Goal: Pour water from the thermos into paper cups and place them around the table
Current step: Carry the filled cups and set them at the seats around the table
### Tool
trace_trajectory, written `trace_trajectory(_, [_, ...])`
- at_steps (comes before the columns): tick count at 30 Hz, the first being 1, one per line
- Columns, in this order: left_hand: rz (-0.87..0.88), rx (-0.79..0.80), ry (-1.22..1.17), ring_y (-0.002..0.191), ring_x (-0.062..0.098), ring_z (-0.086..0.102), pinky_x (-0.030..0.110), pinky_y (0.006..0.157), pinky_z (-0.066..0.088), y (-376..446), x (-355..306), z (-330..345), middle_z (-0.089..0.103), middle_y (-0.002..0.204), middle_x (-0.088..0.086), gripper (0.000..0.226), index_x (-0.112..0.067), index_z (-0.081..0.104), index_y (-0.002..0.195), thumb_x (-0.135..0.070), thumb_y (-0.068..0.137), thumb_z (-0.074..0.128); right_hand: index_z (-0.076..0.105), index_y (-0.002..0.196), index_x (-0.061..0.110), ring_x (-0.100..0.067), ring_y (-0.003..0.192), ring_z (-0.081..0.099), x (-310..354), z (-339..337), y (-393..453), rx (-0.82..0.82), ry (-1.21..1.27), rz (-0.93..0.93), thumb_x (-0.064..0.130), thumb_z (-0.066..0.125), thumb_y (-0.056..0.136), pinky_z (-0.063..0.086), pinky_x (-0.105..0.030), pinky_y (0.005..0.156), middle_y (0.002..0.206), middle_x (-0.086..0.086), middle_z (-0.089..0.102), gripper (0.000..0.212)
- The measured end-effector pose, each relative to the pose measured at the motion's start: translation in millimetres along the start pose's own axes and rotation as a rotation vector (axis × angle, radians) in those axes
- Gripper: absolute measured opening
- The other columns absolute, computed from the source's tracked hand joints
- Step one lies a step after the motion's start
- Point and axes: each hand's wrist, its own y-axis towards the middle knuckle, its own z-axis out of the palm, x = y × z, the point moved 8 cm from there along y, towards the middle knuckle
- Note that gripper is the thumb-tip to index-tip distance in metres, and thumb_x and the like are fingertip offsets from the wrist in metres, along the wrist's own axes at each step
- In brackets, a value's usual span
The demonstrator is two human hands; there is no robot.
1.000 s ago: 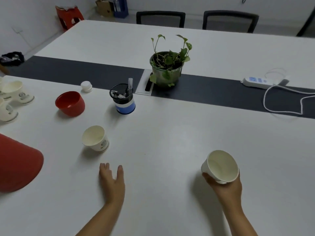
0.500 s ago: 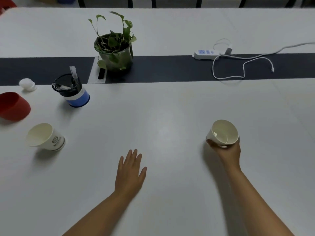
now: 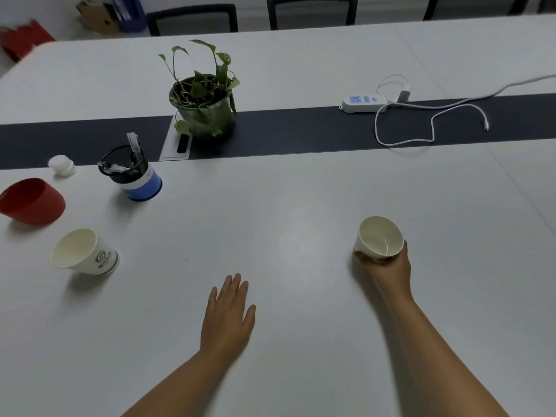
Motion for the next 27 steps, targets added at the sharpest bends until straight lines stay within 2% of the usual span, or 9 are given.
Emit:
trace_trajectory(6, [-0.008,-0.014,-0.021,0.143,0.01,-0.007,0.022,0.108,-0.018,-0.4,0.6,-0.6,0.003,0.156,-0.004,0.052,-0.019,0.015,0.145,-0.034,0.097,0.027,0.042,0.119,0.013,-0.014,0.096,0.048,-2.3,-2.3,6.2,-0.043,-0.002,0.001,0.009,0.079,0.064,0.036,-0.028,0.083,0.108,0.004,0.05,0.067])
trace_trajectory(10, [0.0,-0.033,-0.041,0.143,0.011,-0.005,0.015,0.103,-0.025,-0.9,0.2,-1.5,0.006,0.155,-0.003,0.051,-0.018,0.018,0.144,-0.033,0.097,0.029,0.041,0.12,0.014,-0.015,0.096,0.047,-5.7,-0.9,9.4,-0.042,-0.004,0.005,0.009,0.079,0.064,0.036,-0.029,0.083,0.108,0.003,0.05,0.067])
trace_trajectory(13, [0.006,-0.045,-0.061,0.141,0.015,-0.007,0.011,0.098,-0.029,-0.8,-1.3,-2.6,0.01,0.155,-0.001,0.051,-0.017,0.021,0.144,-0.032,0.096,0.032,0.04,0.121,0.012,-0.018,0.099,0.049,-7.5,0.4,9.4,-0.047,-0.027,-0.004,0.01,0.079,0.064,0.037,-0.031,0.085,0.115,-0.004,0.053,0.069])
trace_trajectory(17, [0.015,-0.063,-0.126,0.139,0.014,-0.007,0.009,0.1,-0.026,-1.4,0.2,-4.1,0.012,0.154,-0.001,0.053,-0.016,0.02,0.143,-0.031,0.096,0.037,0.042,0.123,0.013,-0.022,0.11,0.052,-6.2,-5.3,-0.4,-0.094,-0.083,-0.036,0.012,0.081,0.062,0.043,-0.038,0.091,0.128,-0.009,0.049,0.073])
trace_trajectory(19, [0.008,-0.11,-0.212,0.139,0.007,0.001,0.005,0.102,-0.019,-3.6,1.2,-10.0,0.013,0.151,-0.006,0.054,-0.016,0.021,0.143,-0.028,0.095,0.042,0.036,0.13,0.014,-0.015,0.11,0.048,-9.2,-7.7,-12.2,-0.089,-0.105,-0.009,0.011,0.08,0.063,0.041,-0.034,0.093,0.134,-0.008,0.04,0.081])
trace_trajectory(21, [-0.055,-0.166,-0.349,0.134,0.001,0.012,0.006,0.106,-0.002,-11.9,4.2,-18.8,0.016,0.143,-0.014,0.053,-0.016,0.028,0.14,-0.022,0.092,0.049,0.031,0.134,0.013,-0.015,0.11,0.046,-16.1,-10.2,-30.9,-0.075,-0.145,0.007,0.009,0.077,0.067,0.037,-0.031,0.093,0.138,-0.008,0.034,0.081])
trace_trajectory(23, [-0.142,-0.222,-0.506,0.13,-0.003,0.019,0.013,0.106,0.016,-30.0,9.0,-28.4,0.019,0.138,-0.02,0.052,-0.02,0.032,0.139,-0.019,0.091,0.052,0.034,0.133,0.012,-0.023,0.116,0.048,-21.2,-9.6,-55.3,-0.041,-0.157,-0.014,0.006,0.072,0.072,0.037,-0.032,0.095,0.138,-0.009,0.036,0.072])
trace_trajectory(25, [-0.229,-0.294,-0.62,0.126,-0.002,0.026,0.018,0.103,0.023,-57.4,17.2,-38.3,0.026,0.135,-0.021,0.051,-0.024,0.034,0.137,-0.017,0.09,0.053,0.04,0.129,0.012,-0.027,0.118,0.048,-23.8,-1.5,-81.7,0.021,-0.131,-0.011,0.004,0.069,0.074,0.038,-0.034,0.096,0.135,-0.009,0.042,0.063])
trace_trajectory(27, [-0.341,-0.378,-0.731,0.121,0.004,0.037,0.024,0.102,0.031,-94.8,34.8,-47.5,0.037,0.129,-0.017,0.049,-0.026,0.038,0.133,-0.012,0.089,0.054,0.043,0.126,0.011,-0.027,0.118,0.048,-17.7,18.3,-110.2,0.134,-0.114,-0.032,0.0,0.067,0.075,0.038,-0.026,0.095,0.132,-0.009,0.045,0.057])
